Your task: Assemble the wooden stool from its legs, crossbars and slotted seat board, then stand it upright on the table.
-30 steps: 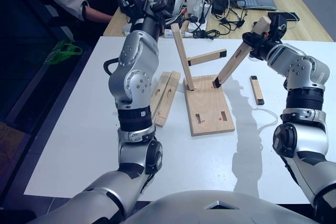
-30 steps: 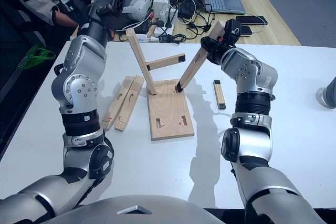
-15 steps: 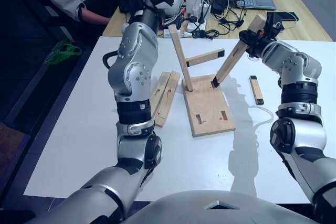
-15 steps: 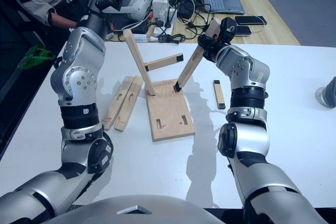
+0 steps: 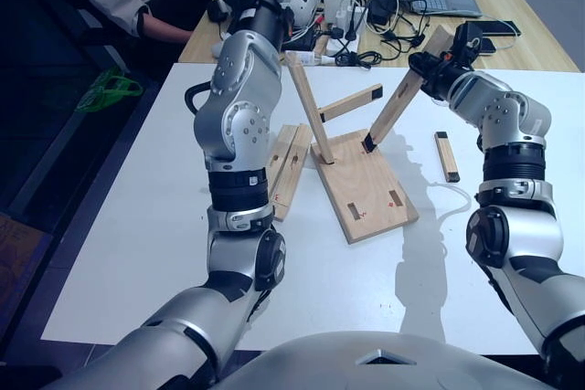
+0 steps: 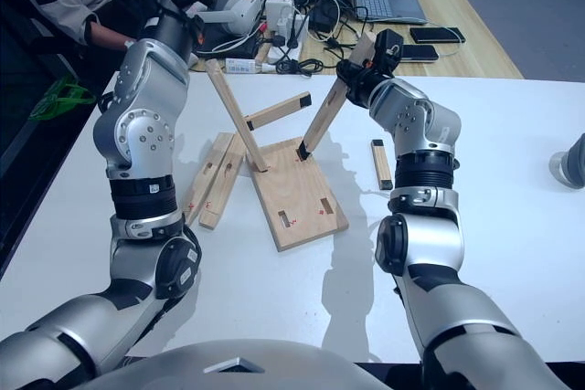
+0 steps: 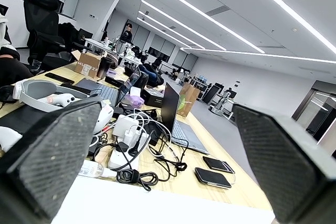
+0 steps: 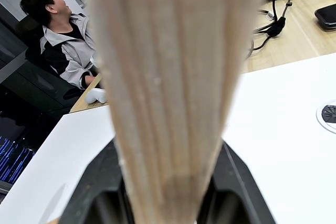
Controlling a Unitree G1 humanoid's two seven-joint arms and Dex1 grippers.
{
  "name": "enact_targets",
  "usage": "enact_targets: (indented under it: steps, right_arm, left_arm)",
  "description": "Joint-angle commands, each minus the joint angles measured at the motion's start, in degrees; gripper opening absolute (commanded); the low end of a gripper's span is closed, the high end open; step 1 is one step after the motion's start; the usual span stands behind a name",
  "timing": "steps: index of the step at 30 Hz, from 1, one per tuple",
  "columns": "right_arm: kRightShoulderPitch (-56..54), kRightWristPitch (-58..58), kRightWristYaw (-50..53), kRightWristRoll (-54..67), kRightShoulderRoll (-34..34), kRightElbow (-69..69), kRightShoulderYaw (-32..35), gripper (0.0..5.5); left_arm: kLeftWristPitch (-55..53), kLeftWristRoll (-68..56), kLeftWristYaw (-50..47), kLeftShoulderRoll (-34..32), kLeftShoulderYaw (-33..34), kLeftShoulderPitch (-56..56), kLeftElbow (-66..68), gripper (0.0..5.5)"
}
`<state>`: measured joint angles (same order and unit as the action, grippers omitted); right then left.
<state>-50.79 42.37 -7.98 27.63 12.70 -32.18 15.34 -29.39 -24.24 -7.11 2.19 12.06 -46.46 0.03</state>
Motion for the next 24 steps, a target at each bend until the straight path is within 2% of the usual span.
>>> enact_targets:
  steps: [1,17,24]
  right_arm:
    - [3.7,3.3,1.2,-2.5,-0.3,-1.9,-1.4,1.00]
    - [-0.4,-2.0,0.5,-3.7,0.9,-10.2,-1.4,1.00]
    - [-0.1,-2.4,-0.2,-3.8,2.0,-12.4,-2.0,1.00]
  left_arm:
    - [-0.5,0.3,-0.2,-0.3,-0.2,-0.1,-0.5,4.61]
    - [-0.5,0.4,-0.2,-0.9,0.4,-1.1,0.5,4.61]
    - [-0.6,0.1,-1.6,1.3,-0.2,0.6,-1.3,4.61]
